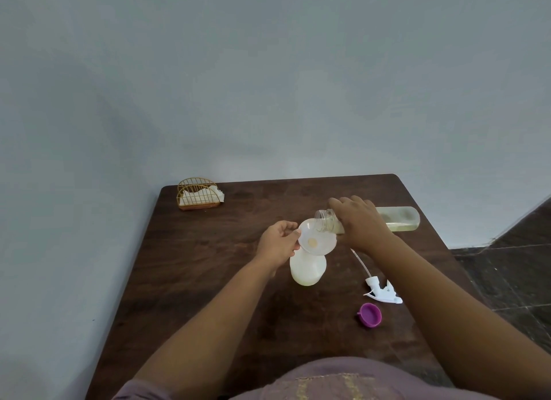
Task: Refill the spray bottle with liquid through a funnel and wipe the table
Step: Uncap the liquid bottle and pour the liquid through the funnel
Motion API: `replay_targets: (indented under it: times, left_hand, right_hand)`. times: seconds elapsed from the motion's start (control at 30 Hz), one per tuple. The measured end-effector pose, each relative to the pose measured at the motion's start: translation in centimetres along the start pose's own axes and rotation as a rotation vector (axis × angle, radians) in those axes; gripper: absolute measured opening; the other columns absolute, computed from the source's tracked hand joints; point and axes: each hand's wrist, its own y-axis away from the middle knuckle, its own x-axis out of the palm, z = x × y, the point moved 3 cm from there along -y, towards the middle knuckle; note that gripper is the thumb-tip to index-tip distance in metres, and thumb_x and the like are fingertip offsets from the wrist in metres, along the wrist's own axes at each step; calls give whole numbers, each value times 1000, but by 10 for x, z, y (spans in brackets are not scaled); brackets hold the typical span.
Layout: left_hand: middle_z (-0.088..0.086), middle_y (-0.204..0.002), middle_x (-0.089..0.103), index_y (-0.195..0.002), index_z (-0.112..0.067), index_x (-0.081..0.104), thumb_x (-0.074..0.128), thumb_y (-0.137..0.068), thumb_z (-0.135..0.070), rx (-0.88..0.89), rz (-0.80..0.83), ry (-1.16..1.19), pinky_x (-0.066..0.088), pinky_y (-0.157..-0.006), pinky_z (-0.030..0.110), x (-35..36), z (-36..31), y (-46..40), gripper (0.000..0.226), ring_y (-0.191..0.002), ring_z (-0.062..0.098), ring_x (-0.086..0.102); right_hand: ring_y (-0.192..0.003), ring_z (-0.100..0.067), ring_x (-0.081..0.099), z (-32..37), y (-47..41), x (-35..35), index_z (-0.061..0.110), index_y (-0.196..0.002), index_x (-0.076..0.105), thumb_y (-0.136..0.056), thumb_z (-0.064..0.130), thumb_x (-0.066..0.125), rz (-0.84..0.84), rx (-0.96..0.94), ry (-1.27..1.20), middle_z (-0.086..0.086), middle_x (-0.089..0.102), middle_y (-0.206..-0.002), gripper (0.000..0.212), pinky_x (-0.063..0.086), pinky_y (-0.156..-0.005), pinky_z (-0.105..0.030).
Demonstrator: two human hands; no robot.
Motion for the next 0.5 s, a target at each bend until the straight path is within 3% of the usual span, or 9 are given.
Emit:
replay_targets:
  times: [0.5]
  left_hand:
    - [-1, -117, 66, -126, -18, 60, 59, -96, -24, -3, 3, -15, 59, -79, 28, 0, 1, 5, 31, -89, 13, 68]
  right_hand:
    - [-89, -18, 50, 1, 4, 0, 21, -109, 50, -72, 34, 74, -1, 2, 2, 3, 56, -93, 46, 39, -79, -31]
